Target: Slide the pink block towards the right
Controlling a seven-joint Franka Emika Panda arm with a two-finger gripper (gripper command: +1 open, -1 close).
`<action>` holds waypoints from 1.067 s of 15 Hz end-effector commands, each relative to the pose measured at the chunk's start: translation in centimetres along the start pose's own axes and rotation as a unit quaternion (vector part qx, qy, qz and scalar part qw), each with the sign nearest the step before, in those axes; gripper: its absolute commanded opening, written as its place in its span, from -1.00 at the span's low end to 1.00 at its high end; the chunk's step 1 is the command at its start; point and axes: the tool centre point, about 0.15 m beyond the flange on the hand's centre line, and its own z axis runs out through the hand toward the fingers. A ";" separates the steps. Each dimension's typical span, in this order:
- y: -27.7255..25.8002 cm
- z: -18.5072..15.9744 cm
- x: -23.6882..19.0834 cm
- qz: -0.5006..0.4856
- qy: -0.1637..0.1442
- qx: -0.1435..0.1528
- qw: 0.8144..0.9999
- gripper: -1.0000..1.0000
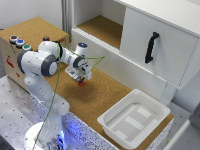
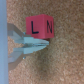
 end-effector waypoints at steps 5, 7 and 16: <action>5.4 -0.3 0.1 0.022 -0.007 -0.011 1.000 -1.00; 6.1 -0.4 0.1 0.025 -0.008 -0.014 1.000 -1.00; 10.7 -0.9 -0.7 0.044 -0.003 -0.002 0.999 -1.00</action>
